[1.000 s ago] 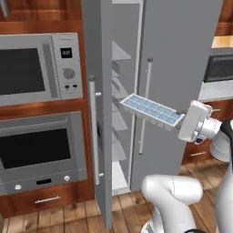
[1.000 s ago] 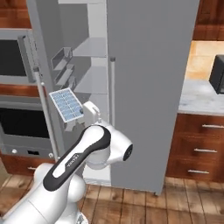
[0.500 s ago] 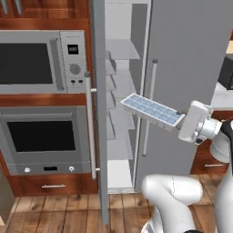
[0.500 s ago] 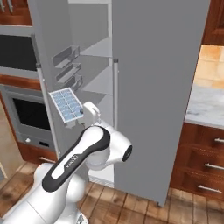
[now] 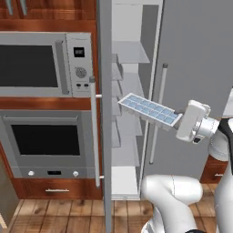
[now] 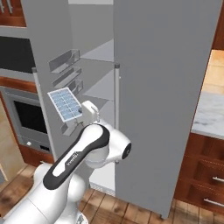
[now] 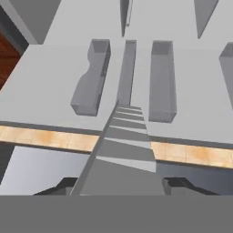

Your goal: The ice cube tray has been filled with water. Take the tray and place it in the freezer to make ice. Close the freezer door after placing the tray.

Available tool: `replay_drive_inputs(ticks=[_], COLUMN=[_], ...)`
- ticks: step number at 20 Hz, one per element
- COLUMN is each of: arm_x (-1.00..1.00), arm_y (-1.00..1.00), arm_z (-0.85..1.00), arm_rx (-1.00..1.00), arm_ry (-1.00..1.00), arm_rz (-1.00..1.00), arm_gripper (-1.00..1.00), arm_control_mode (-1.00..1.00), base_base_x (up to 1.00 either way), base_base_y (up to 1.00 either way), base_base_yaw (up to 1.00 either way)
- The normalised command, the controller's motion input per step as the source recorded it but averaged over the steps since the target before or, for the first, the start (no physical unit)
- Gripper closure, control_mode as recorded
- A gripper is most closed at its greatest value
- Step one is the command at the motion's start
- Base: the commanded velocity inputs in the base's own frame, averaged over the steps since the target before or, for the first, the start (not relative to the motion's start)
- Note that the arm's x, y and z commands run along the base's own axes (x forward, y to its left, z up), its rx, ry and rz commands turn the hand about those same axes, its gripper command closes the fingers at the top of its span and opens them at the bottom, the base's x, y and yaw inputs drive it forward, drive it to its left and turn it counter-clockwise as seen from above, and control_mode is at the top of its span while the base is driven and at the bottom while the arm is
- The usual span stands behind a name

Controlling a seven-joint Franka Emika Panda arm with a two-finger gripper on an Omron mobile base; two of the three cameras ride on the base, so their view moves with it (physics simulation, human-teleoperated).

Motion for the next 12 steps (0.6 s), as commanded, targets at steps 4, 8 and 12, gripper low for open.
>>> replay_drive_inputs(ticks=[4, 8, 12], arm_x=[0.0, 0.0, 0.0], arm_y=[0.0, 0.0, 0.0], arm_z=[0.0, 0.0, 0.0], arm_rx=[0.0, 0.0, 0.0], arm_ry=[0.0, 0.0, 0.0], arm_rz=[0.0, 0.0, 0.0], arm_gripper=[1.0, 1.0, 1.0], arm_control_mode=[1.0, 1.0, 1.0], base_base_x=[0.28, 0.51, 0.42], base_base_y=[-0.04, 0.0, 0.0], base_base_yaw=[0.02, 0.08, 0.05])
